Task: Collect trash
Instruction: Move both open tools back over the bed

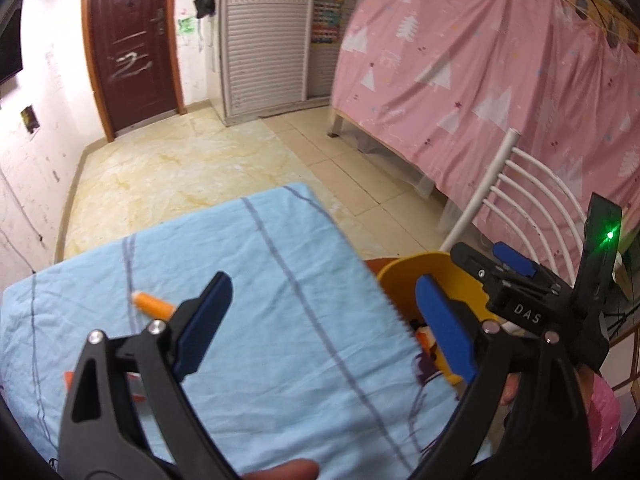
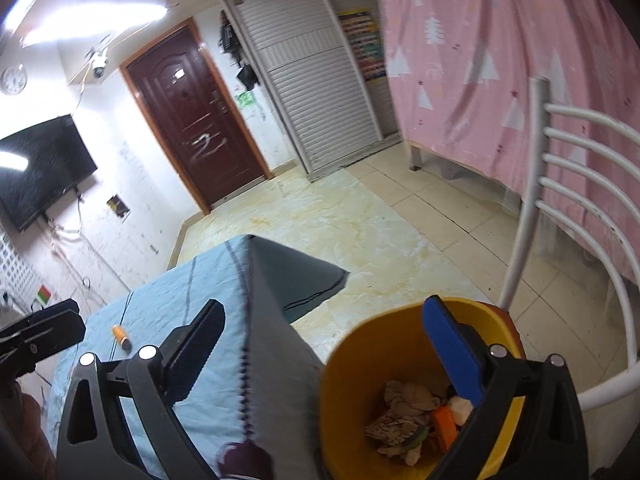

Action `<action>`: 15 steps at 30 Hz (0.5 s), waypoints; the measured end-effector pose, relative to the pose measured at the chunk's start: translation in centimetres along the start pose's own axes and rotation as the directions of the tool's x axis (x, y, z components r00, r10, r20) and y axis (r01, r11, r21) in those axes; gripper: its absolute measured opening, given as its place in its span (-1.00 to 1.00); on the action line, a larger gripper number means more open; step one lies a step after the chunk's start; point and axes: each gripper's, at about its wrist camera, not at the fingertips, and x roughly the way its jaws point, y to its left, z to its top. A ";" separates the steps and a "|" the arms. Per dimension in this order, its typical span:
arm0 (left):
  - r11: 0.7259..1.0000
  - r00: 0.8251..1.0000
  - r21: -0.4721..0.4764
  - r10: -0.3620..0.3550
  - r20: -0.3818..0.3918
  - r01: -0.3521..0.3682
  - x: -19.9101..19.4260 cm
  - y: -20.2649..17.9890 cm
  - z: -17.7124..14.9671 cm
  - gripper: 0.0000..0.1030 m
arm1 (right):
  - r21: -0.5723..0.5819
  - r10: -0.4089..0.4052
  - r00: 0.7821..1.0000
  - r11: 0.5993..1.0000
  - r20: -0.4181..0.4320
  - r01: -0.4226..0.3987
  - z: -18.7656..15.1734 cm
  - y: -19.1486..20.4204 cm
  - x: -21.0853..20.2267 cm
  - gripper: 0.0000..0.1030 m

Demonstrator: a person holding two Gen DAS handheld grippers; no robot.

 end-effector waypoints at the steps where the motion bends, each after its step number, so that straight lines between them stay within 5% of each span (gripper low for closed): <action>1: 1.000 1.000 -0.007 0.006 0.002 -0.006 -0.2 0.6 0.0 0.73 | -0.008 0.004 1.000 1.000 -0.003 -0.004 0.0 0.5 0.2 0.79; 15: 0.982 0.988 -0.102 0.157 0.003 -0.156 -3.9 9.5 -2.6 0.83 | -0.167 0.077 0.994 0.982 -0.074 -0.089 -0.4 10.0 3.1 0.80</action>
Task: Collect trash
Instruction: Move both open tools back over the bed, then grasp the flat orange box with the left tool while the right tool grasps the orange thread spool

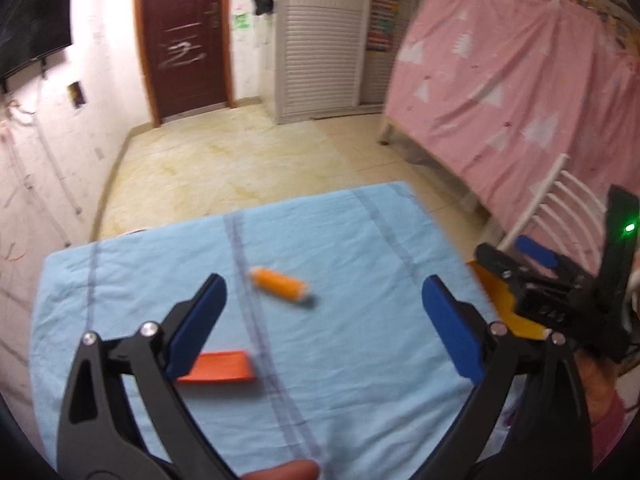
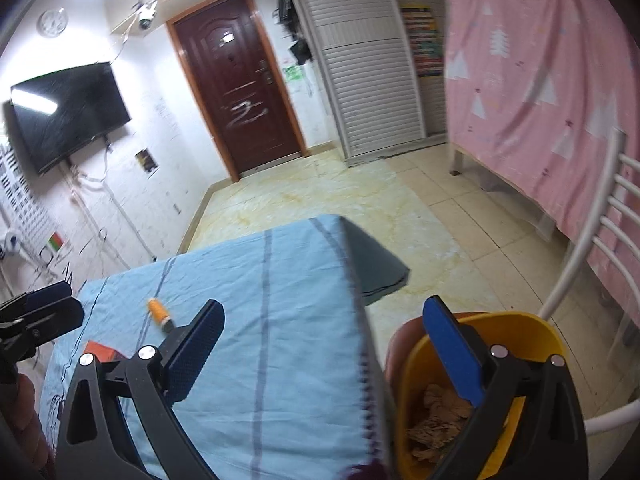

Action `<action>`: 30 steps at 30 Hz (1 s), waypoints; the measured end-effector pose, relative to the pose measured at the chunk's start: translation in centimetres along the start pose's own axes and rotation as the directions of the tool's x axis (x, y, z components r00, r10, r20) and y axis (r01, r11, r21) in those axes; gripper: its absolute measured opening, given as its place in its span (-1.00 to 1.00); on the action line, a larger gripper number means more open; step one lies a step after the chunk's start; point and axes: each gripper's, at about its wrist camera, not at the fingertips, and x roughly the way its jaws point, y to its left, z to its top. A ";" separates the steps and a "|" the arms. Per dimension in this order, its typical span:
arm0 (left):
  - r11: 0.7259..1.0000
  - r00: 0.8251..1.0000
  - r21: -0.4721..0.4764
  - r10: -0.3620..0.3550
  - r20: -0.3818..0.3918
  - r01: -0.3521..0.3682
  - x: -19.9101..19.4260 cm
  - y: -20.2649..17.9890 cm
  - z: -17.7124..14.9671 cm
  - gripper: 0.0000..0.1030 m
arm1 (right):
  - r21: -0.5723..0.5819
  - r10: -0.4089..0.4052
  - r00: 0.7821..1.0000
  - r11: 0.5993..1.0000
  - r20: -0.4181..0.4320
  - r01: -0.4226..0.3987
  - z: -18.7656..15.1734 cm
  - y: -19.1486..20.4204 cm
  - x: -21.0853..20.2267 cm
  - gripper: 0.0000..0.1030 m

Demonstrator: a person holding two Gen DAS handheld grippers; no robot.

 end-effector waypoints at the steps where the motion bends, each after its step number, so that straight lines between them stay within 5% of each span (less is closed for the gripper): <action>1: 1.000 1.000 -0.009 0.013 -0.006 -0.013 0.0 0.7 -0.2 0.83 | -0.014 0.012 1.000 1.000 -0.007 -0.012 0.1 0.9 0.4 0.80; 12: 0.984 0.989 -0.119 0.119 -0.091 -0.130 0.7 8.0 -2.5 0.83 | -0.145 0.087 0.993 0.985 -0.082 -0.099 0.3 8.5 3.4 0.81; 30: 0.989 0.981 -0.124 0.052 -0.187 -0.076 4.5 9.4 -5.1 0.83 | -0.219 0.150 0.971 0.957 -0.188 -0.191 0.5 15.4 8.4 0.81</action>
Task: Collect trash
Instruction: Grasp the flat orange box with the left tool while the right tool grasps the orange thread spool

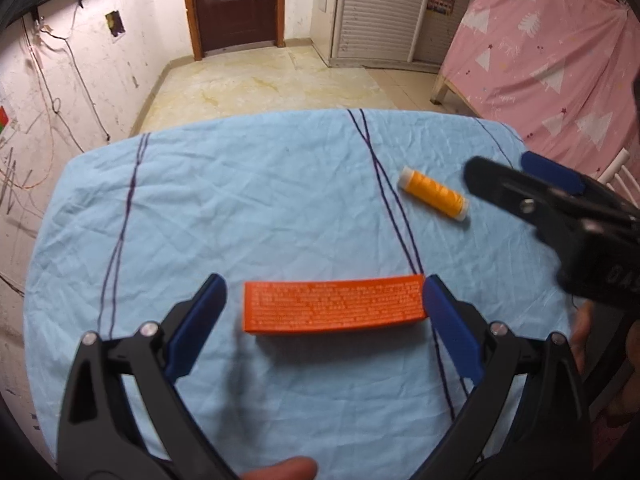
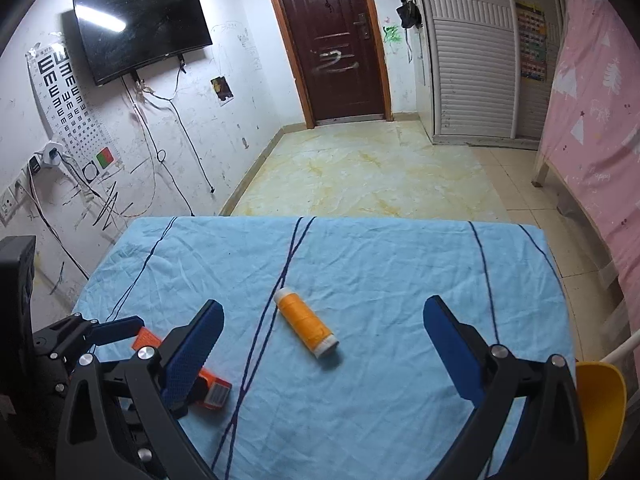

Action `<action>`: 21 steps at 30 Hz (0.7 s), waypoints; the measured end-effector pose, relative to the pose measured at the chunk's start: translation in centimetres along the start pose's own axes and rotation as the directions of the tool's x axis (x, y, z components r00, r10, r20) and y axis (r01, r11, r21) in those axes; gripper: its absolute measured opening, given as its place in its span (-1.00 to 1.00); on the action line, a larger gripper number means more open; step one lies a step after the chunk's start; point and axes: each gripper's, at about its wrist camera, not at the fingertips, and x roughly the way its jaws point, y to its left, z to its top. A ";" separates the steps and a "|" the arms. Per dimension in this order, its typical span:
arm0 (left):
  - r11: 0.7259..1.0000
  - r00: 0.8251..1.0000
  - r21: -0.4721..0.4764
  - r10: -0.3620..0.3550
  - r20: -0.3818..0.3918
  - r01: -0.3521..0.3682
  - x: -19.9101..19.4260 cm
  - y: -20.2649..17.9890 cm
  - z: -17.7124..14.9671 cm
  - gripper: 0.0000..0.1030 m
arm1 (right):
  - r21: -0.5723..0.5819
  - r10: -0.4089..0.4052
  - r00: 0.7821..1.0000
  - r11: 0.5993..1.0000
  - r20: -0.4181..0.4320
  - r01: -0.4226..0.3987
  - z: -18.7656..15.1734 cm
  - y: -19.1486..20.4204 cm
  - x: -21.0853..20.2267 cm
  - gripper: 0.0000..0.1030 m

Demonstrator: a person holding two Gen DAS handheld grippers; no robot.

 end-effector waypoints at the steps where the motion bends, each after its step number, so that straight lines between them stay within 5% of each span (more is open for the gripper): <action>1: 1.000 1.000 0.003 -0.001 0.002 0.001 0.0 0.0 0.0 0.83 | -0.007 0.002 1.000 1.000 -0.007 -0.003 0.0 0.3 0.4 0.81; 5: 0.999 0.999 0.008 -0.042 0.001 0.042 0.0 -0.1 0.0 0.69 | -0.030 0.014 0.999 0.999 -0.040 -0.015 0.0 0.9 1.9 0.81; 19: 0.978 0.978 -0.023 -0.210 -0.016 0.209 0.5 0.8 -0.9 0.71 | -0.059 0.018 0.994 0.998 -0.109 -0.025 -0.2 1.5 4.7 0.81; 21: 0.978 0.977 -0.003 -0.210 -0.018 0.210 0.6 0.4 -0.9 0.88 | -0.058 0.016 0.994 0.998 -0.113 -0.023 -0.2 1.4 4.8 0.81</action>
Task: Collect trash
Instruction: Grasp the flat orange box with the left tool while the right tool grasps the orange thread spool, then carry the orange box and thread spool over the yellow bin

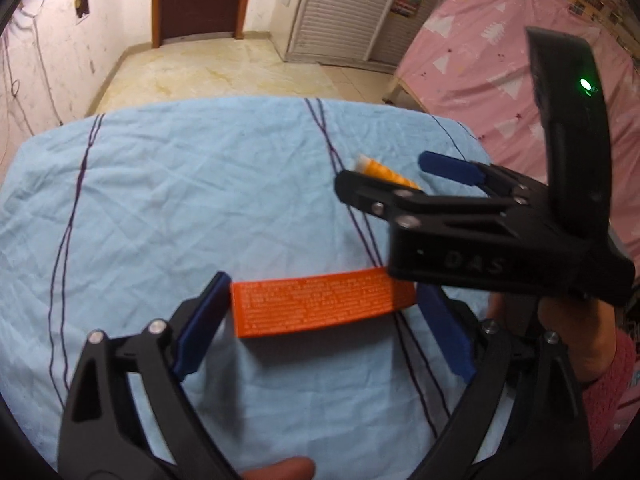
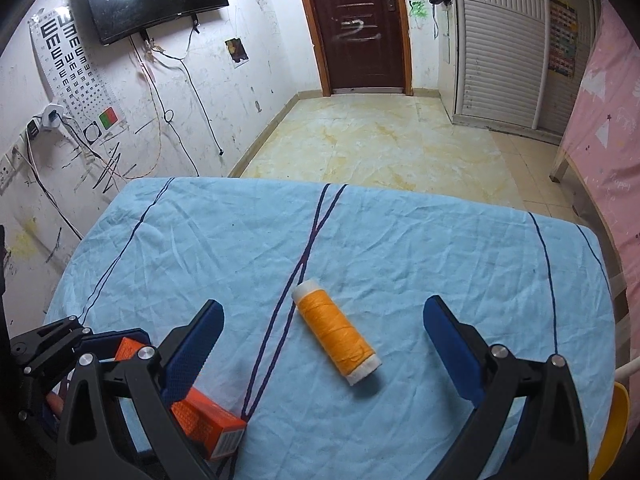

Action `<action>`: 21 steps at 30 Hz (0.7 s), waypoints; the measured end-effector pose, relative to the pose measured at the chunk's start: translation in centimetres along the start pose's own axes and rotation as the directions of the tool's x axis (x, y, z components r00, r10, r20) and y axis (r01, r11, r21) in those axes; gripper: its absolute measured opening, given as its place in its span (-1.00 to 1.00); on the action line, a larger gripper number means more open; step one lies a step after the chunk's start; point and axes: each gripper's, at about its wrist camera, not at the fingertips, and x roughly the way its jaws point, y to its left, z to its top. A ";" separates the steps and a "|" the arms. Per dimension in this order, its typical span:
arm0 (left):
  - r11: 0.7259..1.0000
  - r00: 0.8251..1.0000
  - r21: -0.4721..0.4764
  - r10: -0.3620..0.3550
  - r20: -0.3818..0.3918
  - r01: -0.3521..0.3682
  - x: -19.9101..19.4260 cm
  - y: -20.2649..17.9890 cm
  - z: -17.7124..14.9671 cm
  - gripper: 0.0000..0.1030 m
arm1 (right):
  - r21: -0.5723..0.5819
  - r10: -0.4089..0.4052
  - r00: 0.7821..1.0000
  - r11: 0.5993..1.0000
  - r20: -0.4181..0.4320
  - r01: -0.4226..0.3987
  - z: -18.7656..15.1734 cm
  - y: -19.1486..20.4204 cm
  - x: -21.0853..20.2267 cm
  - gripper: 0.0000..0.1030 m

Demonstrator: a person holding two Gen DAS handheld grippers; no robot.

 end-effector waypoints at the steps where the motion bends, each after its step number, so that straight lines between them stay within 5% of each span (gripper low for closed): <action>1: 1.000 1.000 0.004 0.002 -0.001 -0.002 0.1 -0.1 0.0 0.88 | 0.001 0.001 1.000 1.000 -0.002 -0.001 0.0 0.0 0.1 0.81; 11: 0.993 0.995 0.057 0.101 0.013 -0.102 1.3 -1.7 -0.4 0.87 | -0.016 -0.022 1.000 1.000 -0.008 0.021 -0.2 0.5 0.5 0.80; 13: 0.987 0.990 0.072 0.141 0.028 -0.142 1.4 -2.0 -0.4 0.78 | -0.020 -0.033 0.999 0.999 -0.013 0.033 -0.3 0.6 0.6 0.64; 15: 0.988 0.990 0.069 0.139 0.029 -0.141 1.6 -2.1 -0.4 0.78 | -0.028 -0.068 0.998 0.997 -0.007 0.068 -0.4 0.5 0.5 0.25; 21: 0.989 0.990 0.044 0.138 0.032 -0.139 1.4 -1.3 -0.3 0.78 | -0.040 -0.081 0.997 0.996 -0.006 0.080 -0.7 0.2 0.1 -0.51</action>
